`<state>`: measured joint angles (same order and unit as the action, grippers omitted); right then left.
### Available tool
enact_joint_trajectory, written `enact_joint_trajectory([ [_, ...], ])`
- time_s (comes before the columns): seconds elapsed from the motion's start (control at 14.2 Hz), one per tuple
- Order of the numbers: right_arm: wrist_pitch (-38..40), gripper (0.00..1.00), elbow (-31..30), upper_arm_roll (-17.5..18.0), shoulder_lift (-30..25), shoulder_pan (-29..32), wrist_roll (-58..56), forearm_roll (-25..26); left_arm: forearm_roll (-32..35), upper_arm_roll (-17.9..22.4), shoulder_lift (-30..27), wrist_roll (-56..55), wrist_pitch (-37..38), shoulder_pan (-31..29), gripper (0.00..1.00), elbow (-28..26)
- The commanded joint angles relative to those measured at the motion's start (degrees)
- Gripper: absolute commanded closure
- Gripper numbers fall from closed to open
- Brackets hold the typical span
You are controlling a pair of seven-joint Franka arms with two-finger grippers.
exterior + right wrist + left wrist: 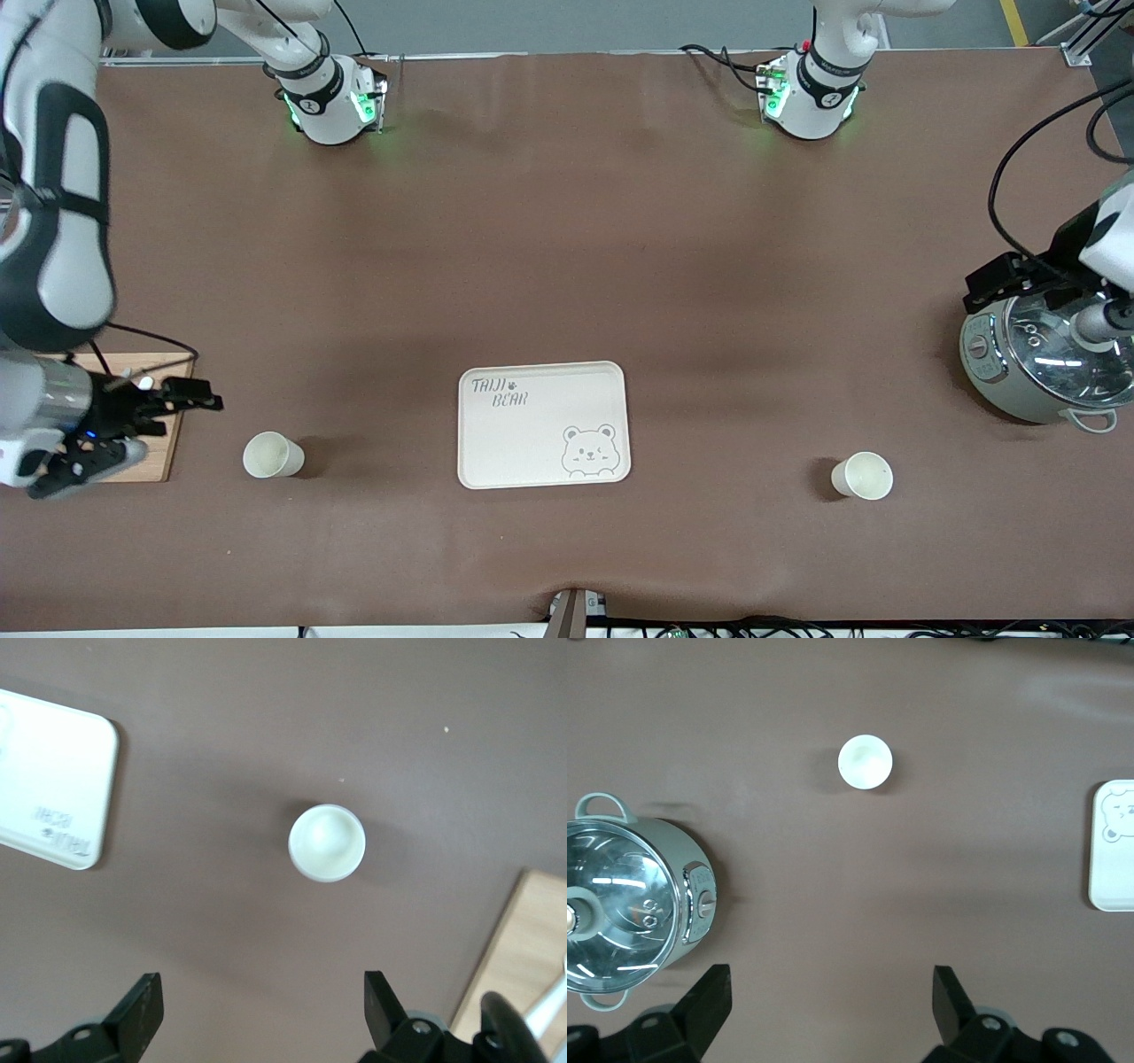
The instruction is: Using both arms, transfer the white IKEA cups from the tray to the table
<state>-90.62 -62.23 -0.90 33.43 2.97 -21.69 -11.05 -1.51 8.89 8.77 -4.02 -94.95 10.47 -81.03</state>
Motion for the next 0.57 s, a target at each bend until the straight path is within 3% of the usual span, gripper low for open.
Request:
enact_joint_trajectory([
  [0.0, 6.74, 0.00, -2.98, 0.55, -7.83, 0.55, 7.34, -0.20, -0.43, -0.19, -0.86, 0.32, 0.91, -0.28, 0.00, 2.18],
  [0.14, 9.49, 0.00, -7.09, 0.55, -13.35, 0.55, 12.00, 0.84, -0.16, -0.27, -0.77, 0.59, 1.00, -0.45, 0.00, 2.55],
  [0.35, 9.84, 0.00, -13.78, 0.72, -22.77, -0.24, 14.30, 6.82, -0.69, -0.36, -0.77, 0.85, 1.70, -0.63, 0.00, 3.33],
  [0.49, 8.19, 0.00, -21.14, 0.64, -29.53, 0.28, 15.54, 7.53, -0.78, -0.28, -0.42, 0.85, 4.51, -0.63, 0.00, 5.53],
])
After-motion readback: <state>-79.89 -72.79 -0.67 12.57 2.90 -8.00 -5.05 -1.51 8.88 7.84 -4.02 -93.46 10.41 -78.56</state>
